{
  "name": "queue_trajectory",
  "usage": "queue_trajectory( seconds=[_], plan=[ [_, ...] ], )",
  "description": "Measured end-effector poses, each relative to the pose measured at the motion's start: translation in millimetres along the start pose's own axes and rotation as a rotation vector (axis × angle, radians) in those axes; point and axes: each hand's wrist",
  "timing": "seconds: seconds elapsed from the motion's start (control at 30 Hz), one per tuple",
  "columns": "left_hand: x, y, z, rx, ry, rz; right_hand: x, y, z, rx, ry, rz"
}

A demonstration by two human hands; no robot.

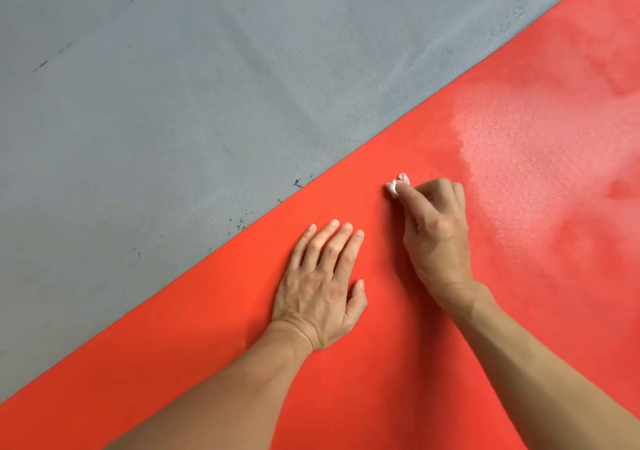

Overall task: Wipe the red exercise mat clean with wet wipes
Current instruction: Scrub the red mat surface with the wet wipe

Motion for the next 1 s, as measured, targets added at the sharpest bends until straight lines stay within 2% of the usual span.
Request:
queue_trajectory(
  seconds=[0.2, 0.37, 0.5, 0.53, 0.6, 0.63, 0.67, 0.7, 0.8, 0.83, 0.87, 0.93, 1.0],
  plan=[
    [-10, -6, -9, 0.029, 0.071, 0.008, -3, 1, 1, 0.002, 0.040, -0.056],
    [-46, -14, -5, 0.127, 0.023, -0.112, -8, 1, 1, -0.006, 0.073, -0.055],
    [-44, -16, -5, 0.100, 0.027, -0.117, -30, -1, 12, 0.065, 0.059, 0.059],
    [-45, -16, -5, 0.096, 0.025, -0.122, -45, 0, 19, 0.014, 0.010, 0.010],
    [-46, -17, -6, 0.089, 0.018, -0.119, -70, 3, 28, -0.189, -0.083, -0.211],
    [-45, -16, -5, 0.086, 0.016, -0.119, -69, -1, 29, -0.245, -0.101, -0.304],
    [-45, -16, -5, 0.084, 0.014, -0.122, -60, -11, 29, -0.236, -0.106, -0.320],
    [-45, -16, -5, 0.083, 0.009, -0.120, -48, -24, 28, -0.172, -0.096, -0.247],
    [-46, -16, -5, 0.084, 0.007, -0.112, -17, -55, 22, 0.109, 0.002, 0.159],
    [-47, -16, -5, 0.084, 0.009, -0.112, -22, -55, 26, 0.133, -0.006, 0.192],
    [-47, -16, -5, 0.085, 0.010, -0.108, -35, -51, 31, 0.104, -0.042, 0.144],
    [-46, -16, -5, 0.086, 0.018, -0.107, -68, -30, 38, -0.073, -0.187, -0.085],
    [-46, -16, -5, 0.092, 0.018, -0.113, -71, -26, 37, -0.217, -0.236, -0.265]
  ],
)
Point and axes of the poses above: each hand's wrist, its own y-axis away from the middle knuckle, its own z-axis out of the palm, x = y × z, and after that the axes turned 13 degrees about -z, right-handed
